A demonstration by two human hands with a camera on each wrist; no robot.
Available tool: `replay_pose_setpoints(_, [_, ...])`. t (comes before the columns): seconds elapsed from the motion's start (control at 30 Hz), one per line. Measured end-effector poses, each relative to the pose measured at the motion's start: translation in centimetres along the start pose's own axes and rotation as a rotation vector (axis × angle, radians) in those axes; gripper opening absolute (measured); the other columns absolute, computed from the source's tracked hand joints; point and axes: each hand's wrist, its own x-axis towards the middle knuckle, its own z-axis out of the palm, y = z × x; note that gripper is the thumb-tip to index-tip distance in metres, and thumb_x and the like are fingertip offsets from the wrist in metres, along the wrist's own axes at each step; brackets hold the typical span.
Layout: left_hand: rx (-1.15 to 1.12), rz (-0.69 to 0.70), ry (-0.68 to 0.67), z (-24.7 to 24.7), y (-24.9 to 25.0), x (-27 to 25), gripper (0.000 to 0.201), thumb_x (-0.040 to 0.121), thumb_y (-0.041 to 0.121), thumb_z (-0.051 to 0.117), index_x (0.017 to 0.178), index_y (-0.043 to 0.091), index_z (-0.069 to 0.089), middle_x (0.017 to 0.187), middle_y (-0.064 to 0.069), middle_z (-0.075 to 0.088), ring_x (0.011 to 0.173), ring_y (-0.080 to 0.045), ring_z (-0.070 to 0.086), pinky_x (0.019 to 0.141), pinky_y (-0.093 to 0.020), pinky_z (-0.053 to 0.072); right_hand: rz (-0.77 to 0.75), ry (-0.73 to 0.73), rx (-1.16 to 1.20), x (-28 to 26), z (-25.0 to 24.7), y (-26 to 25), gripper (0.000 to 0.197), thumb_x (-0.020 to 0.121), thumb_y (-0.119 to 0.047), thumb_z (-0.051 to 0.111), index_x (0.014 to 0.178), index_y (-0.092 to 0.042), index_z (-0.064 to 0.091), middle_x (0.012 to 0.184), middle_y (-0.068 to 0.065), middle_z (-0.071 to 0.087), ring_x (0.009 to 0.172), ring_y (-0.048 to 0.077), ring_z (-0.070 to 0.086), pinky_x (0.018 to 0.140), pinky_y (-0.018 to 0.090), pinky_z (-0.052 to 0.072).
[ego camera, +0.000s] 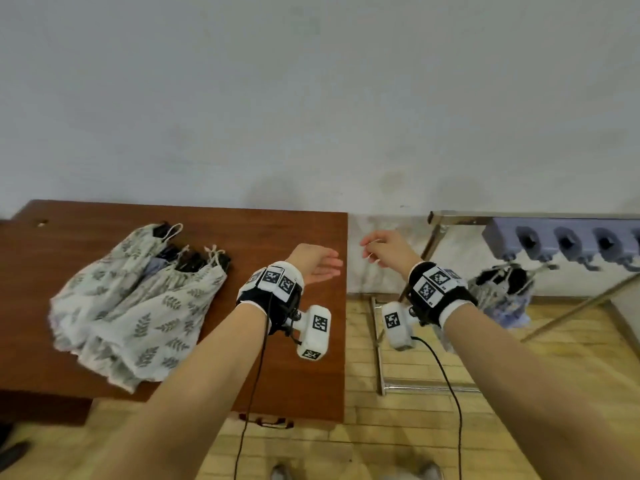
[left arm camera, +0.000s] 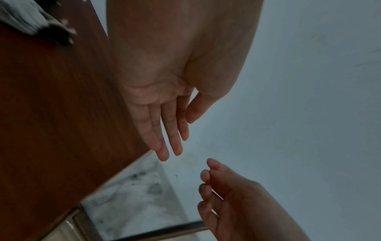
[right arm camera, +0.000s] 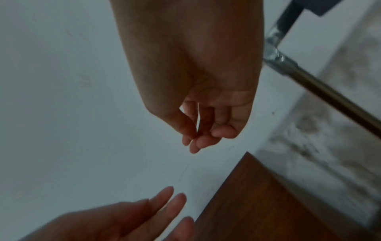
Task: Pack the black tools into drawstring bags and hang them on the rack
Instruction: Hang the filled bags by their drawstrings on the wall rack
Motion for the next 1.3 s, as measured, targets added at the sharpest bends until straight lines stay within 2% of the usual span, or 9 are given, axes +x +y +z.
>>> replay_pose_setpoints(0.23, [0.067, -0.108, 0.064, -10.0, -1.8, 1.2, 0.023, 0.096, 0.011, 0.052, 0.115, 0.001, 0.059, 0.101, -0.011, 0.068, 0.094, -0.026, 0.065, 0.079, -0.029, 0.053, 0.075, -0.072, -0.069, 1.1, 10.4, -2.1, 0.024, 0.094, -0.003, 0.045, 0.09, -0.015, 0.065, 0.074, -0.001, 0.065, 0.059, 0.008, 0.056, 0.05, 0.017, 0.041])
replay_pose_setpoints(0.5, [0.282, -0.148, 0.231, -18.6, -2.2, 4.7, 0.029, 0.095, 0.005, 0.048, 0.12, -0.001, 0.06, 0.098, -0.01, 0.057, 0.095, -0.024, 0.052, 0.085, -0.032, 0.046, 0.209, -0.092, 0.018, 5.4, 17.3, -3.3, 0.023, 0.092, 0.001, 0.045, 0.097, -0.009, 0.065, 0.074, 0.003, 0.064, 0.056, 0.011, 0.054, 0.046, 0.02, 0.037])
replay_pose_setpoints(0.63, [0.154, -0.183, 0.277, -25.0, -1.8, 8.0, 0.05, 0.102, 0.034, 0.031, 0.134, -0.002, 0.045, 0.124, -0.017, 0.056, 0.115, -0.03, 0.052, 0.097, -0.035, 0.042, 0.248, -0.115, -0.018, 7.2, 21.6, -5.0, 0.022, 0.09, 0.002, 0.048, 0.088, -0.013, 0.065, 0.076, 0.006, 0.065, 0.05, 0.014, 0.048, 0.037, 0.019, 0.032])
replay_pose_setpoints(0.73, [0.018, -0.198, 0.268, -29.8, -0.9, 9.7, 0.059, 0.101, 0.05, 0.023, 0.118, 0.002, 0.052, 0.089, -0.009, 0.055, 0.085, -0.023, 0.053, 0.079, -0.033, 0.043, 0.272, -0.105, -0.013, 9.5, 25.6, -6.3, 0.02, 0.093, -0.001, 0.047, 0.094, -0.01, 0.064, 0.077, 0.006, 0.065, 0.053, 0.013, 0.051, 0.034, 0.017, 0.032])
replay_pose_setpoints(0.87, [0.007, -0.196, 0.136, -35.9, -0.7, 11.6, 0.07, 0.1, 0.053, 0.017, 0.133, -0.002, 0.047, 0.135, -0.018, 0.051, 0.128, -0.034, 0.044, 0.107, -0.043, 0.036, 0.357, -0.071, -0.017, 12.6, 32.4, -7.5, 0.021, 0.097, -0.008, 0.046, 0.109, -0.008, 0.064, 0.08, 0.005, 0.065, 0.056, 0.014, 0.053, 0.037, 0.019, 0.037])
replay_pose_setpoints(0.9, [0.022, -0.198, 0.113, -37.1, -0.6, 12.2, 0.071, 0.1, 0.053, 0.017, 0.133, -0.002, 0.048, 0.137, -0.017, 0.05, 0.129, -0.034, 0.043, 0.108, -0.044, 0.035, 0.37, -0.063, -0.015, 13.2, 34.1, -8.0, 0.022, 0.095, -0.008, 0.049, 0.111, -0.009, 0.064, 0.085, 0.007, 0.067, 0.061, 0.016, 0.058, 0.042, 0.02, 0.044])
replay_pose_setpoints(1.0, [0.041, -0.246, 0.051, -39.9, -0.9, 13.4, 0.069, 0.099, 0.054, 0.02, 0.123, -0.001, 0.056, 0.126, -0.016, 0.057, 0.119, -0.033, 0.05, 0.101, -0.043, 0.041, 0.363, -0.087, -0.09, 14.8, 39.2, -8.7, 0.043, 0.087, -0.004, 0.054, 0.127, -0.019, 0.06, 0.125, 0.007, 0.064, 0.104, 0.023, 0.064, 0.087, 0.033, 0.055])
replay_pose_setpoints(1.1, [0.09, -0.301, -0.009, -41.8, -1.3, 14.5, 0.067, 0.099, 0.054, 0.024, 0.119, 0.0, 0.058, 0.106, -0.013, 0.06, 0.097, -0.028, 0.056, 0.095, -0.045, 0.046, 0.42, -0.034, -0.181, 16.2, 43.0, -8.6, 0.053, 0.087, -0.017, 0.056, 0.137, -0.031, 0.049, 0.136, 0.004, 0.055, 0.11, 0.025, 0.06, 0.089, 0.035, 0.053])
replay_pose_setpoints(1.3, [0.172, -0.347, -0.103, -44.0, -2.3, 16.8, 0.061, 0.102, 0.047, 0.02, 0.122, 0.0, 0.054, 0.12, -0.016, 0.058, 0.11, -0.032, 0.055, 0.094, -0.043, 0.045, 0.599, 0.096, -0.451, 16.5, 46.4, -8.1, 0.048, 0.094, -0.043, 0.048, 0.14, -0.031, 0.039, 0.139, 0.012, 0.04, 0.13, 0.038, 0.034, 0.104, 0.055, 0.033])
